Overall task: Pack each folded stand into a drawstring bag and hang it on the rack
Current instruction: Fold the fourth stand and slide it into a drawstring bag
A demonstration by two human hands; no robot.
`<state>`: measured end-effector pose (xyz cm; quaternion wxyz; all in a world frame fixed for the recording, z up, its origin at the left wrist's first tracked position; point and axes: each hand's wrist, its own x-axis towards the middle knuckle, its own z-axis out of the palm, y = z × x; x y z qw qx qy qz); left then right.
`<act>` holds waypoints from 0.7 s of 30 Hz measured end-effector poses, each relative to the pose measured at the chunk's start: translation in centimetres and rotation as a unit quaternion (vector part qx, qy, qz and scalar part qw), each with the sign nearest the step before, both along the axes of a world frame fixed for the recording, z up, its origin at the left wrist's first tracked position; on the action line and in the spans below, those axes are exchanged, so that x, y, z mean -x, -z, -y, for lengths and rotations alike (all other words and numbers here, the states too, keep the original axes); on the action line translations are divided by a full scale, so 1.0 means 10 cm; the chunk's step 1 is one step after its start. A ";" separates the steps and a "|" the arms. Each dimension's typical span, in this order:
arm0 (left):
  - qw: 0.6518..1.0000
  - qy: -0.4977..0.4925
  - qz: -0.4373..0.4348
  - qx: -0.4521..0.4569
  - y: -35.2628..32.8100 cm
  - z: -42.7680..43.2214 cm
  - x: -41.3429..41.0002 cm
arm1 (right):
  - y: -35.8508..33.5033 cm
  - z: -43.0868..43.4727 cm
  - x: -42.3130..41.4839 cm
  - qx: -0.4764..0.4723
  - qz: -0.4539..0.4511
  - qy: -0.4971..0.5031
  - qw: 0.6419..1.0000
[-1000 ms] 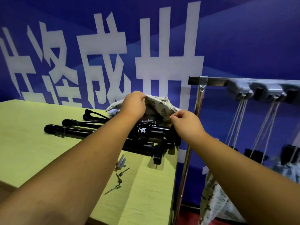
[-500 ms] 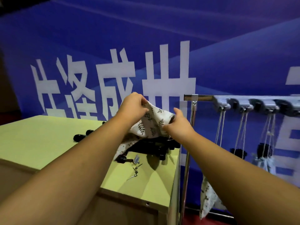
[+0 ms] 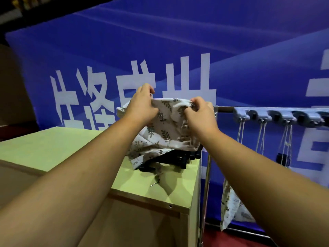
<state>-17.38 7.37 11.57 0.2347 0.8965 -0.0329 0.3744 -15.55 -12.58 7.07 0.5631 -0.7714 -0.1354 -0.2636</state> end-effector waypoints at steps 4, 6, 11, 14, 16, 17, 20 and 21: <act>0.998 0.011 -0.065 -0.005 0.10 0.04 0.17 | -0.09 0.11 0.19 -0.030 -0.021 -0.030 0.999; 0.995 0.021 -0.095 -0.005 0.18 0.09 0.21 | -0.11 0.17 0.27 -0.052 -0.027 -0.021 0.998; 0.982 0.003 -0.186 -0.038 0.47 0.17 0.14 | -0.09 0.36 0.33 -0.180 -0.046 0.033 0.982; 0.973 0.001 -0.218 -0.076 0.73 0.22 0.02 | 0.04 0.47 0.32 -0.146 -0.023 0.074 0.986; 0.958 -0.013 -0.257 -0.124 0.92 0.26 -0.13 | 0.18 0.53 0.26 -0.095 -0.033 0.079 0.992; 0.949 -0.028 -0.277 -0.148 1.01 0.26 -0.21 | 0.25 0.56 0.23 -0.059 -0.045 0.081 0.994; 0.920 -0.073 -0.321 -0.213 1.25 0.26 -0.47 | 0.49 0.63 0.07 0.020 -0.091 0.086 0.992; 0.910 -0.082 -0.338 -0.227 1.29 0.27 -0.51 | 0.57 0.64 0.01 0.031 -0.105 0.087 0.990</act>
